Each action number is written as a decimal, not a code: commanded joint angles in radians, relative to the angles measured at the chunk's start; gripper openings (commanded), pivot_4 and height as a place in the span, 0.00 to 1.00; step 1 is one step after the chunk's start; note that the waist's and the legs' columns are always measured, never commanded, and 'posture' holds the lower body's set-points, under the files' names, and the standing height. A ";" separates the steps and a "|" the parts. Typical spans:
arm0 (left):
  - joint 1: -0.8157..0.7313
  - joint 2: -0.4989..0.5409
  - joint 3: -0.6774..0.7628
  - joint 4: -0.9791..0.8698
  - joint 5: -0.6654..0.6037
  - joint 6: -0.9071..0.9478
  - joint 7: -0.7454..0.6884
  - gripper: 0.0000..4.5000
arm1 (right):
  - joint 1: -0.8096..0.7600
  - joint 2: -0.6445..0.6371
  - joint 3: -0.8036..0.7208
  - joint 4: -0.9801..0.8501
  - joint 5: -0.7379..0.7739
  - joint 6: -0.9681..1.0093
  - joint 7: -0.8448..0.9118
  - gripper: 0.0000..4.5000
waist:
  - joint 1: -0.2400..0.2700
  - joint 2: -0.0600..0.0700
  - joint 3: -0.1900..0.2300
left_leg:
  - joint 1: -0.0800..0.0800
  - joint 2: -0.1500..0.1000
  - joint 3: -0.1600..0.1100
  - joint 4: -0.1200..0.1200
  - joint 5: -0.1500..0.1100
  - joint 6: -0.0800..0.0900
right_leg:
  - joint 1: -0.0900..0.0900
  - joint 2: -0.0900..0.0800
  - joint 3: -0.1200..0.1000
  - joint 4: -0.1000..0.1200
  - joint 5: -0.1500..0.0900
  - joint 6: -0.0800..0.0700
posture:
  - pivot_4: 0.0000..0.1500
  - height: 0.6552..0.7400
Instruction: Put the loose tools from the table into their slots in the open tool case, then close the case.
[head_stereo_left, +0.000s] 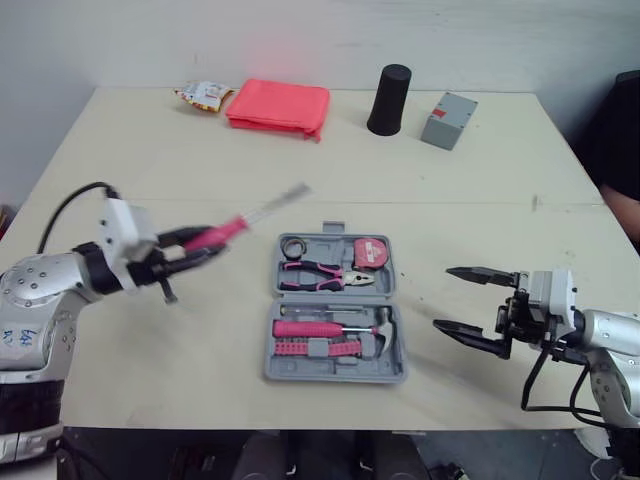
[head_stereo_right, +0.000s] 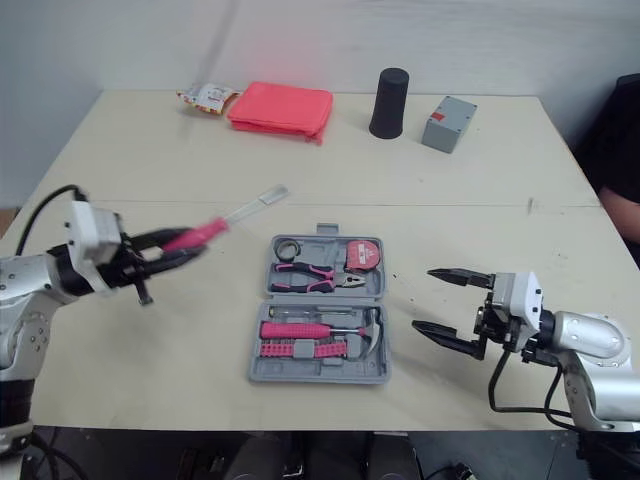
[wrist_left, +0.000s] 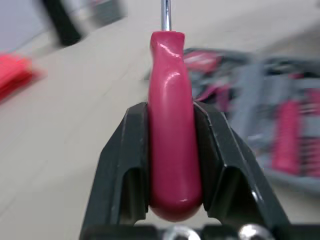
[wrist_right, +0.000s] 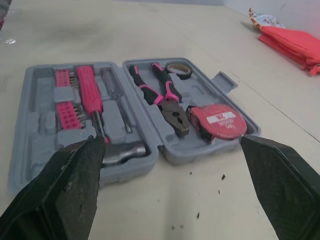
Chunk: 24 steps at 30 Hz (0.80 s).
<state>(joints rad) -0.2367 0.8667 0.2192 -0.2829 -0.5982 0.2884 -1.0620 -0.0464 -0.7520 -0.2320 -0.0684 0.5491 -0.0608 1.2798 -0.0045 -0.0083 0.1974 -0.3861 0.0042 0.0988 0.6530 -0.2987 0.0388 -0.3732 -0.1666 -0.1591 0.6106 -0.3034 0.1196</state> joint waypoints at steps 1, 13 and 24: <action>0.025 0.054 -0.046 -0.162 -0.039 0.116 -0.002 0.13 | 0.017 -0.027 -0.021 -0.011 0.032 0.001 0.060 1.00 | 0.001 0.002 0.001 | 0.001 0.001 0.000 0.000 0.001 -0.001 | 0.000 0.001 0.000 0.001 0.000 0.000 | 1.00 1.00; 0.018 0.054 -0.455 -0.445 0.210 0.395 0.249 0.13 | 0.108 -0.055 -0.005 -0.094 0.058 0.082 0.111 1.00 | 0.030 0.004 0.002 | 0.000 0.001 0.000 0.002 0.001 -0.001 | -0.001 0.002 0.000 -0.002 0.000 -0.001 | 1.00 1.00; -0.041 -0.008 -0.593 -0.404 0.321 0.364 0.221 0.13 | 0.087 -0.038 0.000 -0.129 0.038 0.096 0.074 1.00 | 0.032 0.004 0.002 | -0.002 0.001 -0.001 0.004 0.000 0.000 | -0.001 0.001 0.000 -0.001 0.001 -0.001 | 1.00 1.00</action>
<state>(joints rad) -0.2868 0.8615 -0.3538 -0.6573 -0.2934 0.6698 -0.8236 0.0502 -0.7930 -0.2303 -0.1581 0.5790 0.0300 1.3664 0.0273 -0.0044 0.1998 -0.3885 0.0054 0.0976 0.6569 -0.2983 0.0384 -0.3737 -0.1653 -0.1591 0.6100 -0.3026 0.1184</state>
